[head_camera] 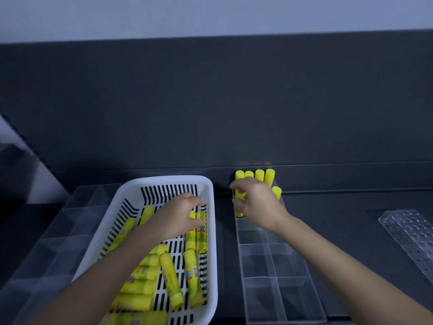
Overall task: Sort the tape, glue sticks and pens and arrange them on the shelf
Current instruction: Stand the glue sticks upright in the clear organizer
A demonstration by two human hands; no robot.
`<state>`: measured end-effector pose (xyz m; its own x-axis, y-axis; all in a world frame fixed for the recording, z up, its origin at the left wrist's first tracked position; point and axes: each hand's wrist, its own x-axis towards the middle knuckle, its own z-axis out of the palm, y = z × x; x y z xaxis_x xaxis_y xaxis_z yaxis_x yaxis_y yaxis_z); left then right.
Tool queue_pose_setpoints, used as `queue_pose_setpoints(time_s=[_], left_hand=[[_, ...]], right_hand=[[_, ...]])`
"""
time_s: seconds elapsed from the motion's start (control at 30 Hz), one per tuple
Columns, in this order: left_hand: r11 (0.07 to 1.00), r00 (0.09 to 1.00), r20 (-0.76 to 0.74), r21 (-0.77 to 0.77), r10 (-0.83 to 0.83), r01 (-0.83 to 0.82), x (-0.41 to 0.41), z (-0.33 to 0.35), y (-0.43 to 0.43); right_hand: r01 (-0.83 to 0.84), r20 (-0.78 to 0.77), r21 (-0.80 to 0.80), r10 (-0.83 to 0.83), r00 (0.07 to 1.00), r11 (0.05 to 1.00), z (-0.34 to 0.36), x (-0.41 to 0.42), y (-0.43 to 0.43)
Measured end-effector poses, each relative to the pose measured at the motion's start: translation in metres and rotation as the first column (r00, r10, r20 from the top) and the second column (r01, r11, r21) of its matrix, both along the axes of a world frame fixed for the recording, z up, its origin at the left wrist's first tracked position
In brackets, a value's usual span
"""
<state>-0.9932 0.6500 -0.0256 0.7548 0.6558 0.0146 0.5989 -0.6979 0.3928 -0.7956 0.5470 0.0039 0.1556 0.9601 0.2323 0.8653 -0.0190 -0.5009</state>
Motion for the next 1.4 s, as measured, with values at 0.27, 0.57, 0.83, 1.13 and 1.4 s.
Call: queue_pose_setpoints(time_s=[0.27,0.57,0.83,1.13,1.4], left_hand=[[0.986,0.975,-0.163,-0.050,0.152,-0.162,-0.078,-0.013,0.006],[0.973,0.911,-0.406,-0.230,-0.068,-0.030,-0.123,-0.015,0.009],[0.994,0.791,-0.607,0.007,-0.080,0.106,-0.110,-0.026,0.013],[1.000,0.947,-0.320,0.009,-0.005,0.009,-0.095,-0.041,0.024],[0.556,0.584,0.315,-0.778,0.748,-0.292,-0.059,-0.029,0.011]], right_hand=[[-0.203,0.119,-0.132,0.219,0.968,0.970,-0.011,-0.054,0.025],[-0.319,0.102,-0.286,0.360,0.927,0.903,-0.035,-0.102,0.045],[-0.233,0.211,-0.268,0.293,0.933,0.935,-0.053,-0.113,0.044],[-0.199,0.180,-0.193,0.234,0.956,0.961,-0.055,-0.114,0.041],[-0.172,-0.004,-0.030,0.172,0.985,0.985,-0.055,-0.110,0.039]])
